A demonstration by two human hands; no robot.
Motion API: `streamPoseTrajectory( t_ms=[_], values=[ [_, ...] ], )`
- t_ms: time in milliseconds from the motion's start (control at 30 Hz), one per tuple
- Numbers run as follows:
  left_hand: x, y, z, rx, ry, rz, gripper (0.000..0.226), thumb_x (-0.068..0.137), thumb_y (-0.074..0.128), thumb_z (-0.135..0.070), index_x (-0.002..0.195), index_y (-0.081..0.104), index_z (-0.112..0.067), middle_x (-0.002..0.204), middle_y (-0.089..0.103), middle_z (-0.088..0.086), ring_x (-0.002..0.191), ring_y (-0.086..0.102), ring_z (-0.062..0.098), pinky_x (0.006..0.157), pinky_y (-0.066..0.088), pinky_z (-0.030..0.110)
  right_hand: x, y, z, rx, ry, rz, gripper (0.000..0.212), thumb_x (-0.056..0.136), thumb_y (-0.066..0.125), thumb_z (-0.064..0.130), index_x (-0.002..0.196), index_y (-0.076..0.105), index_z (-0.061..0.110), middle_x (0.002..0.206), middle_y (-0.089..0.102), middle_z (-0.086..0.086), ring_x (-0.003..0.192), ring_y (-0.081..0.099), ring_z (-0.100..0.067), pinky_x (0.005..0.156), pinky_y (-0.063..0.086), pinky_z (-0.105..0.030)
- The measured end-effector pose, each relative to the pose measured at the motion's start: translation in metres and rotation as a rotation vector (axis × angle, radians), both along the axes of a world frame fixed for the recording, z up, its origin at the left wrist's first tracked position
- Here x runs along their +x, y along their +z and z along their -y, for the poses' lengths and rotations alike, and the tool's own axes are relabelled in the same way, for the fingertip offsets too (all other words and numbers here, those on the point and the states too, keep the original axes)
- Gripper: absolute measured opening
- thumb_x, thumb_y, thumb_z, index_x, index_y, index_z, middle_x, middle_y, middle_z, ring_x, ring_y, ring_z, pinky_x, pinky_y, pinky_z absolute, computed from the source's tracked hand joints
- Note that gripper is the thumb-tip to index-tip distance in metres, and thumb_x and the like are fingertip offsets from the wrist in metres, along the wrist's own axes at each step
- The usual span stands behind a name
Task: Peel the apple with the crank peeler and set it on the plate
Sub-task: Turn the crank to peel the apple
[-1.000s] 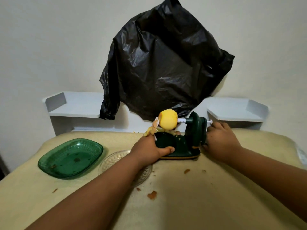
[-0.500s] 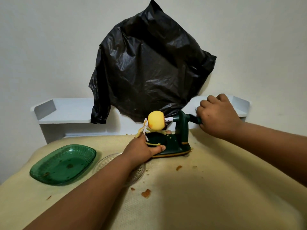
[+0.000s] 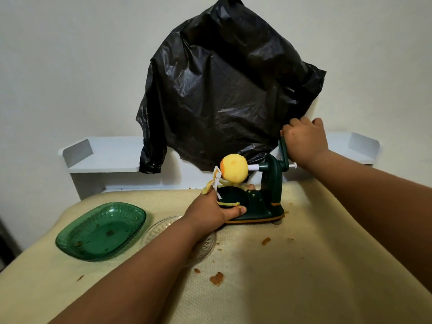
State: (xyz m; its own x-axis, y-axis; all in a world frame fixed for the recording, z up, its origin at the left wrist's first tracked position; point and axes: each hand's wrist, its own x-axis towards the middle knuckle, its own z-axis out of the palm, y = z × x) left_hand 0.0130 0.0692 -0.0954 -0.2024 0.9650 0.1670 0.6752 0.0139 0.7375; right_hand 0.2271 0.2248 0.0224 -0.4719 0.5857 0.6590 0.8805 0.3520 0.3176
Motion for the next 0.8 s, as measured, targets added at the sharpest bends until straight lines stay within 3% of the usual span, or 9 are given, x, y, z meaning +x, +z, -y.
streamPoseTrajectory(
  t_ms=[100,267,367,500,567,667,800],
  values=[
    [-0.001,-0.002,0.001,-0.001,0.01,-0.009,0.067,0.069,0.075,-0.071,0.123,0.046,-0.043,0.109,0.057,-0.024,0.101,0.058,0.003,0.079,0.043,0.02,-0.003,-0.015,0.0,-0.118,-0.089,0.062,0.018,0.087,0.056,0.015,0.103,0.066,0.013,0.106,0.065,-0.009,0.109,0.052,-0.033,0.087,0.036,-0.041],
    [0.0,-0.001,0.003,-0.003,0.001,0.003,0.064,0.067,0.074,-0.072,0.115,0.037,-0.051,0.1,0.05,-0.032,0.09,0.051,-0.009,0.072,0.04,0.014,0.003,-0.034,0.009,-0.229,-0.134,0.146,0.025,0.093,0.046,0.026,0.109,0.065,0.02,0.111,0.065,-0.003,0.118,0.045,-0.028,0.095,0.034,-0.042],
    [-0.001,0.0,0.005,-0.004,0.0,0.002,0.047,0.072,0.077,-0.066,0.102,0.043,-0.057,0.094,0.048,-0.04,0.084,0.046,-0.018,0.067,0.035,0.006,0.005,-0.048,0.023,-0.285,-0.115,0.199,0.034,0.097,0.038,0.026,0.118,0.065,0.021,0.119,0.063,-0.004,0.124,0.039,-0.028,0.102,0.03,-0.045],
    [-0.001,0.003,0.005,-0.002,-0.001,-0.005,0.055,0.075,0.078,-0.064,0.11,0.038,-0.05,0.09,0.044,-0.041,0.08,0.044,-0.017,0.065,0.033,0.004,0.014,-0.067,0.044,-0.322,-0.091,0.283,0.042,0.099,0.04,0.038,0.132,0.061,0.022,0.141,0.053,-0.007,0.144,0.024,-0.034,0.118,0.011,-0.055],
    [0.0,0.003,0.005,0.014,0.005,-0.009,0.06,0.076,0.078,-0.063,0.116,0.035,-0.05,0.088,0.041,-0.043,0.077,0.042,-0.02,0.061,0.03,0.0,0.021,-0.073,0.058,-0.341,-0.06,0.285,0.039,0.096,0.045,0.042,0.122,0.068,0.026,0.139,0.056,-0.005,0.146,0.023,-0.033,0.118,0.006,-0.059],
    [0.002,0.003,0.004,0.02,0.003,0.002,0.069,0.076,0.078,-0.062,0.132,0.04,-0.046,0.088,0.039,-0.042,0.077,0.04,-0.019,0.061,0.03,0.0,0.036,-0.073,0.079,-0.29,-0.005,0.276,0.034,0.091,0.052,0.042,0.108,0.074,0.023,0.124,0.065,-0.004,0.136,0.037,-0.031,0.117,0.011,-0.059],
    [0.002,0.004,0.004,-0.027,-0.003,0.019,0.063,0.073,0.079,-0.064,0.118,0.038,-0.047,0.09,0.045,-0.038,0.08,0.045,-0.015,0.063,0.032,0.004,0.051,-0.065,0.1,-0.183,0.067,0.248,0.025,0.085,0.058,0.035,0.094,0.076,0.02,0.1,0.071,-0.001,0.112,0.054,-0.028,0.107,0.027,-0.056]
  ],
)
